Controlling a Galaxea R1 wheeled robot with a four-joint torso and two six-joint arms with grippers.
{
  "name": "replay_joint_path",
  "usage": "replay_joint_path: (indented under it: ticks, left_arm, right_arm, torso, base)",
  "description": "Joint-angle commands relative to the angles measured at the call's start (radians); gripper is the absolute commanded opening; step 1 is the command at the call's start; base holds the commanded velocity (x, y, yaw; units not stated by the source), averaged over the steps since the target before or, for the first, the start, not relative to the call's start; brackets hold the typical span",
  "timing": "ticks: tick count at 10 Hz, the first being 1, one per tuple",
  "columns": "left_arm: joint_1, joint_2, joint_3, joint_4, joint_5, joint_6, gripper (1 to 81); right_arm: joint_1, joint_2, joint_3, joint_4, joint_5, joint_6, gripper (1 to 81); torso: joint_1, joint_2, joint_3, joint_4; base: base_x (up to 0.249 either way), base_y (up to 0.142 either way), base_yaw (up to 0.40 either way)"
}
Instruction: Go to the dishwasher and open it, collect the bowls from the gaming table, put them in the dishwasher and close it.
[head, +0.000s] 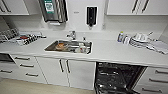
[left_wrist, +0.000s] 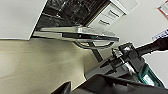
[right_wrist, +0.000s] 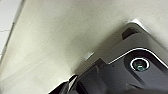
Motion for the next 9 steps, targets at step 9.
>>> replay_joint_path:
  ticks: [9]
  left_arm:
    - [0.169, 0.35, -0.6, -0.066, 0.091, -0.046, 81.1]
  right_arm:
    - [-0.009, 0.108, -0.144, -0.034, -0.004, -0.362, 81.1]
  torso:
    - [0.0, 0.0, 0.0, 0.0]
  base:
    - [-0.019, 0.0, 0.0]
